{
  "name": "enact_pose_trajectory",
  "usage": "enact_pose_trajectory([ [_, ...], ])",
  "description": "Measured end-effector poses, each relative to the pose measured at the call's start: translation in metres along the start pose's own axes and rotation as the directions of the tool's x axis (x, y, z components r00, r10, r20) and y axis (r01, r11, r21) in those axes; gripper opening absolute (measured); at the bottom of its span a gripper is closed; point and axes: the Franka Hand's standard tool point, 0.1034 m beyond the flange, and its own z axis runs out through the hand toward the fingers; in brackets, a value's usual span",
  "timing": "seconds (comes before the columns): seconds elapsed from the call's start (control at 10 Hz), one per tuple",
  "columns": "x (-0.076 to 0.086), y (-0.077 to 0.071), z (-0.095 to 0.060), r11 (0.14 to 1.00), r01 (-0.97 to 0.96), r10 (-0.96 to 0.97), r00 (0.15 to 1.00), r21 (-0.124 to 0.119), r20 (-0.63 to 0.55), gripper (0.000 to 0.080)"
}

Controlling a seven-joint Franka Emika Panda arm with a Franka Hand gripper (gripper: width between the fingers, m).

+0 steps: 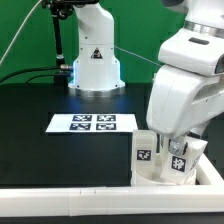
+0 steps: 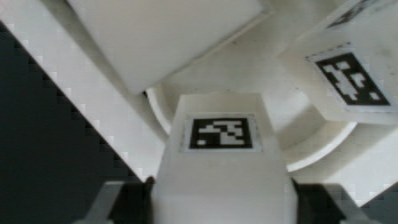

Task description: Assemble stool

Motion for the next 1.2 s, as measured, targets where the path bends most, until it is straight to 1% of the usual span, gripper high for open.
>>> enact_pose_trajectory([
  [0.1,0.001,0.002,-0.001,0.988,-0.154,0.155,0.988,0.004,-0.014,0.0343],
  [0.2,0.001,0.004,-0.001,0.96,-0.281,0.281,0.96,0.015,-0.016,0.0343],
  [0.3,0.0,0.007,0.0,0.899,-0.436,0.437,0.9,0.04,-0.013,0.0343],
  [0.4,-0.001,0.013,0.001,0.806,-0.586,0.589,0.808,0.083,-0.004,0.0343],
  [0.5,-0.002,0.017,0.002,0.713,-0.687,0.691,0.723,0.142,0.026,0.0343],
  [0.6,-0.005,0.024,0.003,0.658,-0.738,0.743,0.669,0.148,0.036,0.0343],
  [0.7,-0.004,0.022,0.002,0.594,-0.792,0.795,0.605,0.143,0.047,0.0343],
  [0.9,-0.005,0.022,0.003,0.495,-0.858,0.86,0.506,0.135,0.064,0.0343],
  [1.0,-0.007,0.025,0.002,0.374,-0.918,0.92,0.385,0.129,0.072,0.0343],
  [1.1,-0.014,0.027,0.003,0.182,-0.976,0.979,0.192,0.121,0.07,0.0343],
  [1.2,-0.018,0.03,0.004,0.014,-0.993,0.998,0.021,0.118,0.057,0.0343],
])
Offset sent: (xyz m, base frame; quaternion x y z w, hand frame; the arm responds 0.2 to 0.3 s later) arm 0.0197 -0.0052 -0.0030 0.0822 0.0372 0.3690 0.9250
